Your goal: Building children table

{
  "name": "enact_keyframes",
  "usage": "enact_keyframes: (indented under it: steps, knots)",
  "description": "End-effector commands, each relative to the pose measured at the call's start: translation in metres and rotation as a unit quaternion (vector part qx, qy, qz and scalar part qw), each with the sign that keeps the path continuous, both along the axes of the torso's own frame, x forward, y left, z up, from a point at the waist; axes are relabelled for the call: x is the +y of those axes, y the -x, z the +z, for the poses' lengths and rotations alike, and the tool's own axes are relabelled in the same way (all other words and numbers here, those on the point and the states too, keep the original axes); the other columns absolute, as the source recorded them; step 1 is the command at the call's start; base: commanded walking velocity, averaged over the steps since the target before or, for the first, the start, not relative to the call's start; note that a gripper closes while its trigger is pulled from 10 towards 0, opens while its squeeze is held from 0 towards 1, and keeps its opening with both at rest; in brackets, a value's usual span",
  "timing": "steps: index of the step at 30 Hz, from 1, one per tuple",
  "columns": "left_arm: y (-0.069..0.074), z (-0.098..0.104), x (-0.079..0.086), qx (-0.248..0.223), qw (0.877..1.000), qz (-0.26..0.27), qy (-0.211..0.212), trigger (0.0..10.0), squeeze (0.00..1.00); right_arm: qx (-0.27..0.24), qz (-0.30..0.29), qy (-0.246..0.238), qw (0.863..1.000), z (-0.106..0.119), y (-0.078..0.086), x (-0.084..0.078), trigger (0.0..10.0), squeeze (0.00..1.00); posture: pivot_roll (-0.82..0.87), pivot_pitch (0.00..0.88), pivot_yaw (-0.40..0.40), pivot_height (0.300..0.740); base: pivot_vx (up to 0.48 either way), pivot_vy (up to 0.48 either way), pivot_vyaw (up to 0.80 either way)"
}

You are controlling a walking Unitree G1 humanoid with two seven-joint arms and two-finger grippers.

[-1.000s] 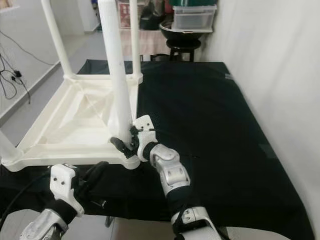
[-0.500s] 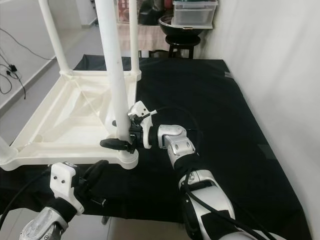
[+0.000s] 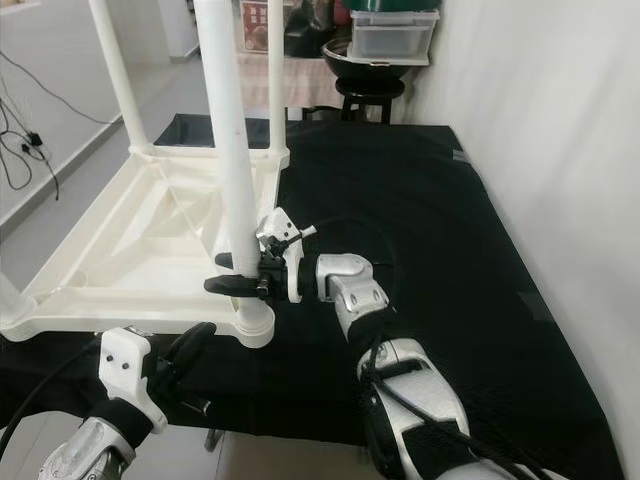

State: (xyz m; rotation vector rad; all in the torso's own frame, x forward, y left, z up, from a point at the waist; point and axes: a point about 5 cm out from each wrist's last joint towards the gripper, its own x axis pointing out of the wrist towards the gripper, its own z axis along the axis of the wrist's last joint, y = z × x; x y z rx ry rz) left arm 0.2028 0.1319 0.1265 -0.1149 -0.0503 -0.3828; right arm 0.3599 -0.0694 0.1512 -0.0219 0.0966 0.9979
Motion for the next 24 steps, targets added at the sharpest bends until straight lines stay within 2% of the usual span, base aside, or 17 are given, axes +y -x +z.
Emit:
enact_keyframes:
  steps: [1,2,3,4,5,6,10,13,15,16,17,20,21,24]
  knots:
    - [0.002,0.0,0.001,0.001,1.0,0.002,-0.003,10.0,0.0,0.055,-0.111,0.039,0.992,-0.022,-0.003,-0.016,0.0,0.0,0.01,0.023,-0.049,0.74,0.0,0.0,0.0]
    - [0.002,0.0,0.001,0.001,1.0,0.002,-0.003,10.0,0.0,0.055,-0.111,0.039,0.992,-0.022,-0.003,-0.016,0.0,0.0,0.01,0.023,-0.049,0.74,0.0,0.0,0.0]
    - [0.002,0.001,0.002,0.0,1.0,0.003,-0.003,10.0,0.0,0.047,-0.15,0.053,0.986,-0.03,0.017,-0.008,0.0,0.0,0.02,0.039,-0.043,0.74,0.0,0.0,0.0]
    - [0.002,0.001,0.002,0.0,1.0,0.003,-0.003,10.0,0.0,0.047,-0.15,0.053,0.986,-0.03,0.017,-0.008,0.0,0.0,0.02,0.039,-0.043,0.74,0.0,0.0,0.0]
    - [0.002,0.001,0.004,0.0,1.0,0.004,-0.004,10.0,0.0,0.018,-0.159,0.058,0.985,-0.024,0.027,-0.002,0.0,0.0,-0.02,0.032,-0.017,0.74,0.0,0.0,0.0]
    - [0.001,0.001,0.005,0.0,1.0,0.004,-0.003,10.0,0.0,0.02,-0.164,0.051,0.985,-0.022,0.03,0.001,0.0,0.0,-0.02,0.024,-0.021,0.74,0.0,0.0,0.0]
    - [-0.001,0.0,0.004,0.0,1.0,-0.002,-0.001,10.0,0.0,0.021,-0.144,0.055,0.988,-0.024,0.025,0.007,0.0,0.0,0.01,0.02,-0.041,0.74,0.0,0.0,0.0]
    - [-0.002,0.001,0.005,-0.002,1.0,0.007,-0.001,10.0,0.0,0.043,-0.117,0.04,0.991,-0.027,0.023,0.023,0.0,0.0,0.01,0.015,-0.037,0.74,0.0,0.0,0.0]
    - [-0.002,0.001,0.005,-0.002,1.0,0.007,-0.001,10.0,0.0,0.043,-0.117,0.04,0.991,-0.027,0.023,0.023,0.0,0.0,0.01,0.015,-0.037,0.74,0.0,0.0,0.0]
    - [-0.002,0.001,0.005,-0.003,1.0,0.01,-0.001,10.0,0.0,0.045,-0.119,0.039,0.991,-0.026,0.023,0.026,10.0,0.0,0.01,0.013,-0.042,0.74,0.0,0.0,0.0]
    - [-0.002,0.0,0.005,-0.003,1.0,0.011,-0.001,10.0,0.0,0.051,-0.109,0.03,0.992,-0.02,0.025,0.033,10.0,0.54,0.02,0.01,-0.044,0.74,0.0,0.0,0.0]
    - [-0.002,0.0,0.005,-0.003,1.0,0.011,-0.001,10.0,0.0,0.052,-0.099,0.021,0.993,-0.017,0.026,0.035,10.0,0.54,0.02,0.01,-0.044,0.74,0.0,0.0,0.0]
    - [-0.002,0.0,0.005,-0.002,1.0,0.01,-0.001,10.0,0.0,0.05,-0.084,0.014,0.995,-0.014,0.026,0.037,10.0,1.0,0.02,0.007,-0.038,0.74,0.0,0.0,0.0]
    - [-0.003,0.0,0.005,-0.002,1.0,0.008,0.0,10.0,0.0,0.03,0.0,-0.004,1.0,0.001,0.027,0.041,10.0,1.0,0.02,0.004,-0.039,0.74,0.0,0.0,0.0]
